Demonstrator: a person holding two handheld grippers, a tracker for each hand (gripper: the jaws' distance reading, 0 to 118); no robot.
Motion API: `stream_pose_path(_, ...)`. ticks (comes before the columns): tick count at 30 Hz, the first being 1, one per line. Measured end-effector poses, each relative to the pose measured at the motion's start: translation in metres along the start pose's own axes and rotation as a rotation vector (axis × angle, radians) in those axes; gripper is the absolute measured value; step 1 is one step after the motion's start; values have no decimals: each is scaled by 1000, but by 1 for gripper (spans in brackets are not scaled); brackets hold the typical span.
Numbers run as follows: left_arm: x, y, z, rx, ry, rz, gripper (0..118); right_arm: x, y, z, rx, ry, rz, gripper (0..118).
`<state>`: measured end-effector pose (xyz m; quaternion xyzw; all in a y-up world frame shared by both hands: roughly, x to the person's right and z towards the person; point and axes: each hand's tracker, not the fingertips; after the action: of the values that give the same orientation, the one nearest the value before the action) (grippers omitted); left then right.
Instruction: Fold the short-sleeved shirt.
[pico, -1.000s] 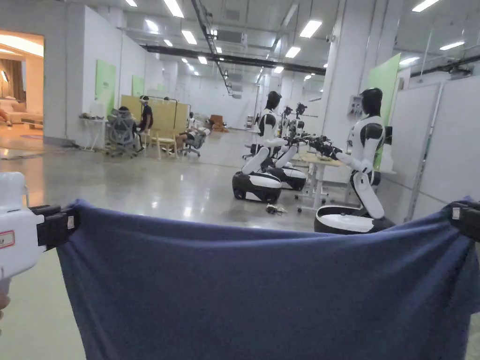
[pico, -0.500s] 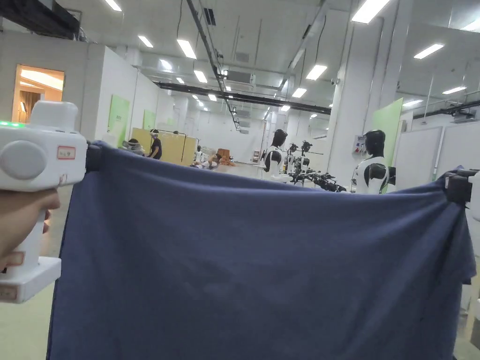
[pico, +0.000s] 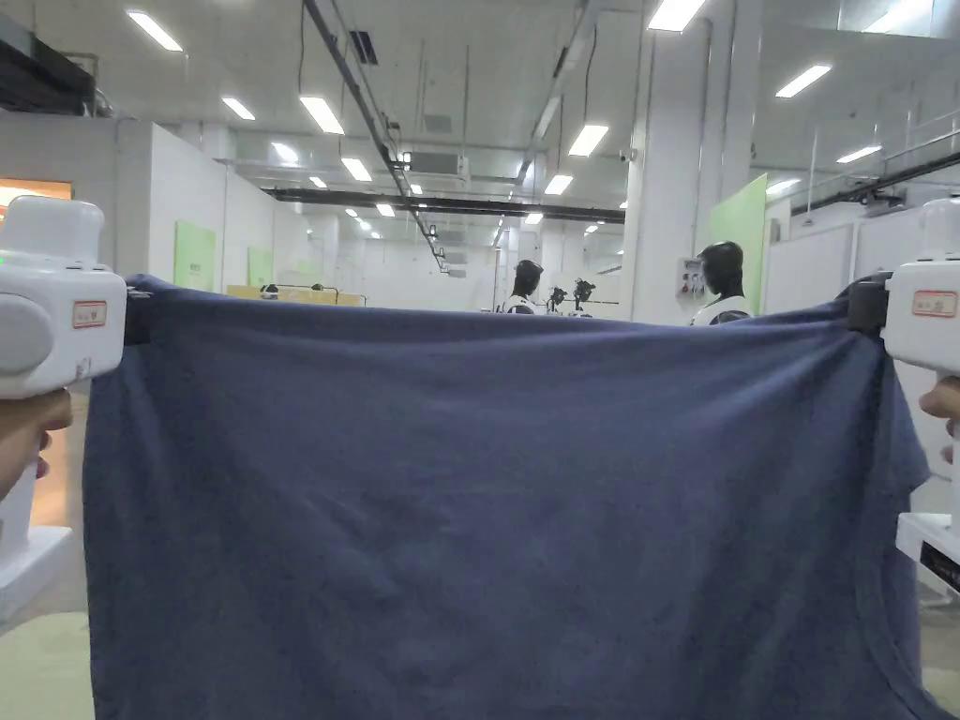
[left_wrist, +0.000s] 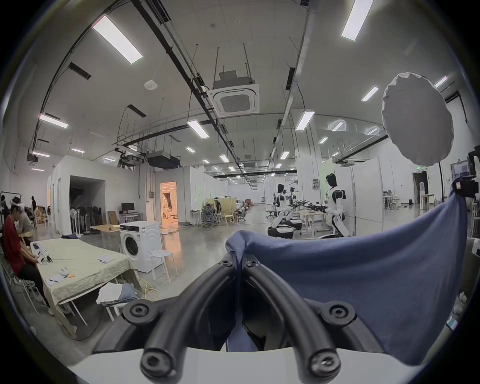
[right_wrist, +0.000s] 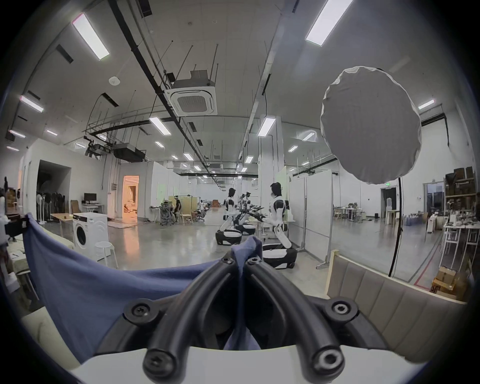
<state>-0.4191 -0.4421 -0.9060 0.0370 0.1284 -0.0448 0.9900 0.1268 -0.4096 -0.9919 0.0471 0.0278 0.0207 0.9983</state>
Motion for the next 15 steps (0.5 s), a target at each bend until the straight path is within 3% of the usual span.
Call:
stream_pose_path(8,23,-16,-73,-15,2,-31,0,-3,-20,-77,1,-24,17,3)
stream_pose_path(15,40,-41,-132,-29,4,-71,0,-7,-52,-128,-23,-24,99,3)
